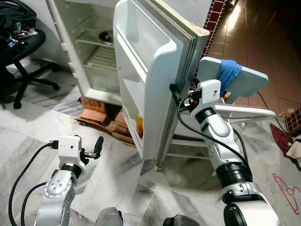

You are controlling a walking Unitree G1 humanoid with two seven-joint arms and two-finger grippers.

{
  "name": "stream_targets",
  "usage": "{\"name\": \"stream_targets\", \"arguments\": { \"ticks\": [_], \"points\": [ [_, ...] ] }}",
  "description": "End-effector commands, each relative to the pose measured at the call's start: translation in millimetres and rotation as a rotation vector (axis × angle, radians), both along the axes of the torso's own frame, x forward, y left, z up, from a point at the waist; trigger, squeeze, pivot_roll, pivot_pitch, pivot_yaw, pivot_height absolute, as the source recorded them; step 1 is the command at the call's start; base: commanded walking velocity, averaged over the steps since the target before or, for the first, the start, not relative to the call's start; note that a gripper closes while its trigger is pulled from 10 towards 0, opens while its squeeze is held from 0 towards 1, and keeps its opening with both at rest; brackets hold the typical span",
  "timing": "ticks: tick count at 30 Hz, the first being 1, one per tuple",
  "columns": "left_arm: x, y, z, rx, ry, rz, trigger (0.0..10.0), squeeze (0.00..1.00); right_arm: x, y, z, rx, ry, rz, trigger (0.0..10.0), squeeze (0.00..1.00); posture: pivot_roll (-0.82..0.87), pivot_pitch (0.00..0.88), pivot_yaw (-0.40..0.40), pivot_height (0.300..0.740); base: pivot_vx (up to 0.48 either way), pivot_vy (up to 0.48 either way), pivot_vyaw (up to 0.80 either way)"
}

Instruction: Restocking fridge

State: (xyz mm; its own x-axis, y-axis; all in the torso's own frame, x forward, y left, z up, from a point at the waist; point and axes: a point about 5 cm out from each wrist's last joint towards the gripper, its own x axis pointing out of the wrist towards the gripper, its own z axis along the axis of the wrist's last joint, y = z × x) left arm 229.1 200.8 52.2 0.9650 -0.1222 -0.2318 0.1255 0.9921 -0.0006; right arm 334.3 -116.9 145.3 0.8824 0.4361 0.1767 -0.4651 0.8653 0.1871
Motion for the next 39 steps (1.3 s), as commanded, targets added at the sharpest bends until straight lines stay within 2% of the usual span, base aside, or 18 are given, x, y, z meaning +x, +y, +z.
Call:
{"name": "stream_targets", "arguments": {
  "ticks": [1,2,3,6,8,9,10,13,16,19,21,29,30,32,33,39],
  "points": [
    [-2.0,3.2,0.0,0.018,0.010,-0.004,10.0,0.00,-28.9,35.5,31.4,0.225,-0.034,0.423,10.0,0.00,0.10,0.055,-0.039,0.740,0.000,0.000,0.00],
    [-2.0,3.2,0.0,0.018,0.010,-0.004,10.0,0.00,-28.9,35.5,31.4,0.225,-0.034,0.423,10.0,0.00,0.10,0.055,-0.039,0.740,0.000,0.000,0.00],
    [-2.3,3.2,-0.4,0.019,0.012,-0.006,10.0,0.00,-52.2,44.1,41.3,0.268,-0.048,0.613,10.0,0.00,0.10,0.057,-0.038,0.740,0.000,0.000,0.00],
    [-2.1,2.5,-1.0,0.022,0.016,-0.010,10.0,0.00,-60.0,42.6,32.4,0.216,-0.026,0.649,10.0,0.00,0.09,0.057,-0.036,0.740,0.000,0.000,0.00],
    [-1.3,1.5,-1.6,0.024,0.018,-0.015,10.0,0.00,-50.8,34.0,11.3,0.107,0.007,0.525,10.0,0.00,0.09,0.057,-0.033,0.740,0.000,0.000,0.00],
    [-0.9,1.0,-1.8,0.025,0.020,-0.018,10.0,0.00,-42.9,25.6,-4.5,0.026,0.034,0.417,10.0,0.00,0.09,0.057,-0.032,0.740,0.000,0.000,0.00],
    [-0.9,1.0,-1.8,0.025,0.020,-0.018,10.0,0.00,-42.9,25.6,-4.5,0.026,0.034,0.417,10.0,0.00,0.09,0.057,-0.032,0.740,0.000,0.000,0.00],
    [-0.8,1.0,-2.2,0.027,0.024,-0.023,10.0,0.00,-34.1,8.8,-25.8,-0.052,0.079,0.232,10.0,0.00,0.09,0.057,-0.030,0.740,0.000,0.000,0.00],
    [-1.2,1.6,-2.1,0.029,0.025,-0.024,10.0,0.00,-37.6,-0.2,-33.1,-0.088,0.133,0.160,10.0,0.00,0.09,0.058,-0.030,0.740,0.000,0.000,0.00],
    [-0.5,2.0,-1.2,0.039,0.021,-0.021,10.0,0.00,-41.9,-4.2,-35.4,-0.071,0.174,0.100,10.0,0.00,0.09,0.058,-0.030,0.740,0.000,0.000,0.00],
    [6.4,8.6,2.4,0.107,0.008,0.037,10.0,0.00,-41.0,-10.7,-43.1,-0.114,0.178,-0.069,10.0,0.00,0.09,0.058,-0.030,0.740,0.000,0.000,0.00],
    [17.7,12.5,12.5,0.106,-0.035,0.050,10.0,0.00,-43.3,-13.5,-52.5,-0.101,0.193,-0.190,10.0,0.00,0.09,0.058,-0.027,0.740,0.000,0.337,0.00],
    [19.3,9.4,14.8,0.111,-0.049,0.033,10.0,0.00,-42.2,-18.4,-53.5,-0.124,0.203,-0.249,10.0,0.00,0.08,0.059,-0.025,0.740,0.000,0.480,0.00],
    [19.9,7.2,15.7,0.115,-0.055,0.024,10.0,0.00,-41.3,-21.8,-54.0,-0.140,0.210,-0.289,10.0,0.00,0.08,0.059,-0.025,0.740,0.000,0.480,0.00],
    [20.0,3.6,16.0,0.119,-0.061,0.012,10.0,0.00,-39.9,-26.4,-54.0,-0.117,0.211,-0.321,10.0,0.00,0.08,0.061,-0.025,0.740,0.000,0.480,0.00],
    [19.1,-3.0,15.0,0.116,-0.063,0.001,10.0,0.00,-35.6,-42.2,-54.6,-0.178,0.185,-0.427,10.0,0.00,0.08,0.063,-0.028,0.740,0.000,0.480,0.00]
  ]
}}
